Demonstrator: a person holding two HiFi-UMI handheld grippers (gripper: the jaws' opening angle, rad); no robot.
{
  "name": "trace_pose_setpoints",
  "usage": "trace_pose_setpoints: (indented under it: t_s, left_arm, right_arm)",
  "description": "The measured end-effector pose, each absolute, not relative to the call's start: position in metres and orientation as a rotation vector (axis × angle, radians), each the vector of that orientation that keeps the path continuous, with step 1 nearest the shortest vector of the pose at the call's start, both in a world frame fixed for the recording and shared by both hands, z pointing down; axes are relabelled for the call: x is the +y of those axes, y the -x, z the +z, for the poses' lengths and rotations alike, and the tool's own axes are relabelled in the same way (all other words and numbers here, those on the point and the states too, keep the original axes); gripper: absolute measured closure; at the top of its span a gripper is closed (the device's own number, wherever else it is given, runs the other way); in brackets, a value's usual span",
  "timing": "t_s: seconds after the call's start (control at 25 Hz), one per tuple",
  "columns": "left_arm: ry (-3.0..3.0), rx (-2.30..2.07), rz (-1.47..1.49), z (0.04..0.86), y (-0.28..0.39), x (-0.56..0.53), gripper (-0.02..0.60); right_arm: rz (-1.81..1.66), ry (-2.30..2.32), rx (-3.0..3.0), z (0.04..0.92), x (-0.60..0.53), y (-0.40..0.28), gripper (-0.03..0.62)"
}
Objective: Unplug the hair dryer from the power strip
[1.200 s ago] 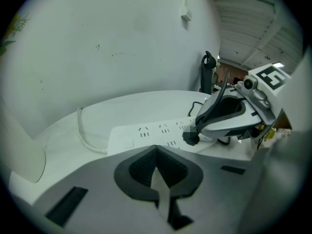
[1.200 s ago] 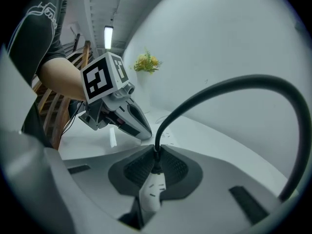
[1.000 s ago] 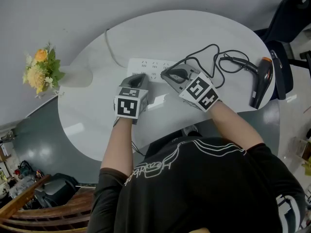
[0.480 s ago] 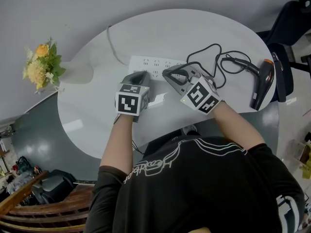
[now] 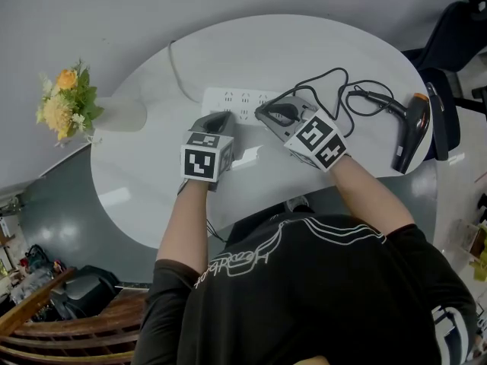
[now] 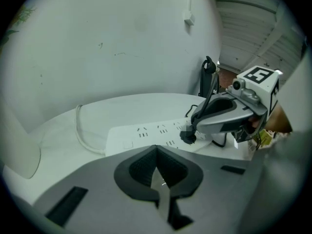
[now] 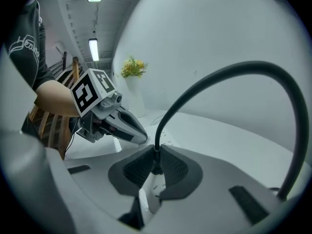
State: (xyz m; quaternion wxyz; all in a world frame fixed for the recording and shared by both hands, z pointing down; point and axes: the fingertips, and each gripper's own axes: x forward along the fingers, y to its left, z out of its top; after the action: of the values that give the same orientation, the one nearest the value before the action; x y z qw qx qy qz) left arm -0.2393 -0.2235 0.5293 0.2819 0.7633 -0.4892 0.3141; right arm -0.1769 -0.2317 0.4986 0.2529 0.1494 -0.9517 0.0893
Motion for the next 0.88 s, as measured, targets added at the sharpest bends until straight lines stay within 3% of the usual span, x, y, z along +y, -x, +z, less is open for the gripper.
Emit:
trace_pose_setpoints:
  t_s: [0.48, 0.88]
  left_arm:
    - [-2.038, -1.346, 0.847, 0.530, 0.239, -0.223, 0.580]
    - [-2.040, -1.334, 0.866, 0.529, 0.239, -0.222, 0.580]
  right_arm:
    - [0.082, -0.345, -2.557, 0.498, -0.213, 0.178, 0.568]
    - [0.238, -0.356, -2.564, 0.498, -0.227, 0.176, 0.568]
